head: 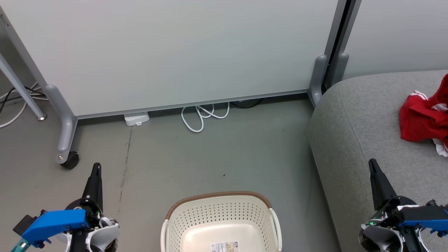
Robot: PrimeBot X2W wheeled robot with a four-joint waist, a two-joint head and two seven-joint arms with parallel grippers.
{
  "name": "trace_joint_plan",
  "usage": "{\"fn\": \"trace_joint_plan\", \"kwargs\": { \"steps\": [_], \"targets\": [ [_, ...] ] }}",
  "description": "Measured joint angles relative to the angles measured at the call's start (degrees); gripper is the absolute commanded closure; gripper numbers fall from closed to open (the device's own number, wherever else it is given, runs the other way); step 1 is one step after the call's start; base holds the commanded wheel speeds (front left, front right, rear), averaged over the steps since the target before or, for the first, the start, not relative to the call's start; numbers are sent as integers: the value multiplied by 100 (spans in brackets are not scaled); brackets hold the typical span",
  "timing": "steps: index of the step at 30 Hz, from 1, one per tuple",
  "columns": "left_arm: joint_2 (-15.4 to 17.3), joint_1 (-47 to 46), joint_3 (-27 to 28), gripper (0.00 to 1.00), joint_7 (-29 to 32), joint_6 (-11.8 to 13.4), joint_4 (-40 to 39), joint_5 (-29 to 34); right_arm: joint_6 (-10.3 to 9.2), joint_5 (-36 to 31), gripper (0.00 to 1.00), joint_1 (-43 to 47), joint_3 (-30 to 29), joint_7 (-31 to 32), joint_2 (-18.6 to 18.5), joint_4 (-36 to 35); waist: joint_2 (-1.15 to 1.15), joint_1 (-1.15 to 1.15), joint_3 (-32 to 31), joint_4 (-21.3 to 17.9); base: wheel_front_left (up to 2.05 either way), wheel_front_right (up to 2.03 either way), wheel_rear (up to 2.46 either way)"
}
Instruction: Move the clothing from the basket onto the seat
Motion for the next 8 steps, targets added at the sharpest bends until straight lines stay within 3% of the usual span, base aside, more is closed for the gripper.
{"fn": "trace_joint_plan", "kwargs": {
  "steps": [8],
  "targets": [
    [0,0,0,100,0,0,0,0,0,0,100,-1,0,0,0,0,0,0,0,0,0,0,0]
  ]
}}
